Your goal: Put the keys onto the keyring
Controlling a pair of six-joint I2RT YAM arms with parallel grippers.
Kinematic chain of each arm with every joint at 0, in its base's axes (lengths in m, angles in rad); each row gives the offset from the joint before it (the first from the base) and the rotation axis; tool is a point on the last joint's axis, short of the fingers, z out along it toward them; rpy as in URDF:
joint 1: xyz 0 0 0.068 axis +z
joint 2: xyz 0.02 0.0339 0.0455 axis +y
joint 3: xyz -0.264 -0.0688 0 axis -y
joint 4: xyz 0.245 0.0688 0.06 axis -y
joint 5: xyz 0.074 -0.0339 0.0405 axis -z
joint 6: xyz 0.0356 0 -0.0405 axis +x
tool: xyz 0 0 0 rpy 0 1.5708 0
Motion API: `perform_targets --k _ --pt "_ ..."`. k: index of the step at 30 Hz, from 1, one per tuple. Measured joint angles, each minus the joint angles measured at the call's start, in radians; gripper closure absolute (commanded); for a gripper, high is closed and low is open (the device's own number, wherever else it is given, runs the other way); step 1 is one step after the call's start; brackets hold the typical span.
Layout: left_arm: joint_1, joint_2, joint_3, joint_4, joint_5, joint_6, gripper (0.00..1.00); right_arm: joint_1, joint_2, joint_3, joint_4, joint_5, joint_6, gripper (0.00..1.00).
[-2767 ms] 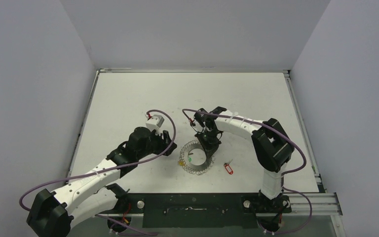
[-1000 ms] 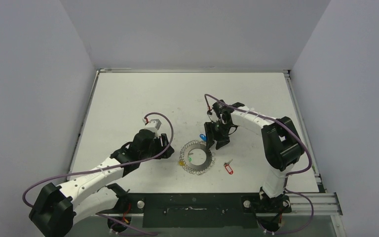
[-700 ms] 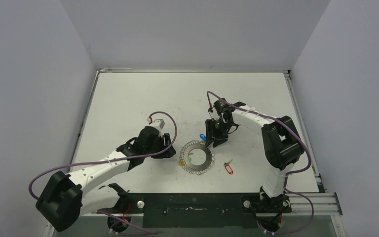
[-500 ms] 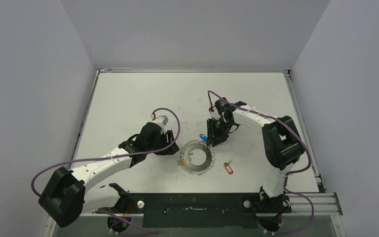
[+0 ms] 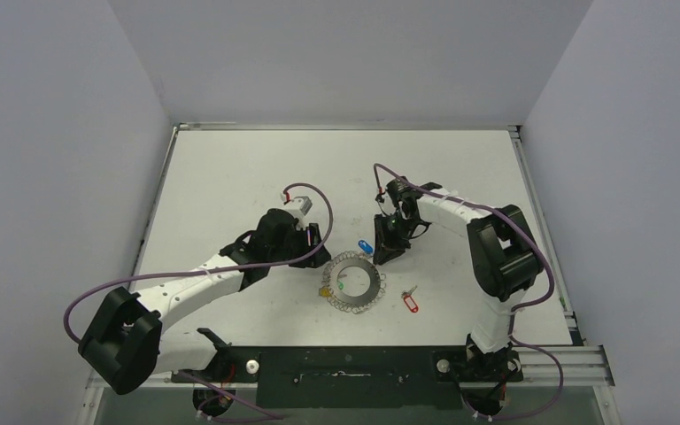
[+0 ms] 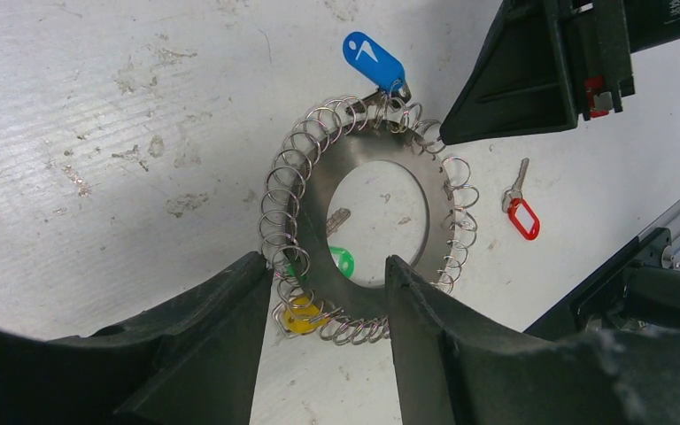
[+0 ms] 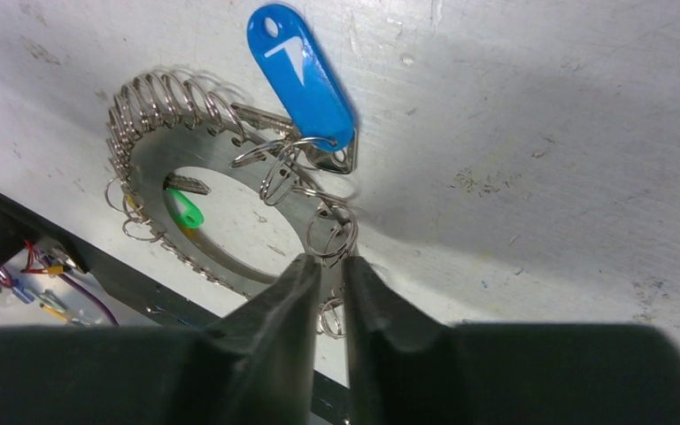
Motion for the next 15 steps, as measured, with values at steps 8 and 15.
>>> perform_targets --k 8,15 --pt "0.0 0.004 0.001 0.012 0.003 0.007 0.53 0.0 0.01 -0.007 -0.012 -0.002 -0.012 0.86" --pt "-0.002 0.056 0.025 0.051 0.021 0.021 0.55 0.0 0.006 -0.024 0.019 -0.047 0.022 0.63"
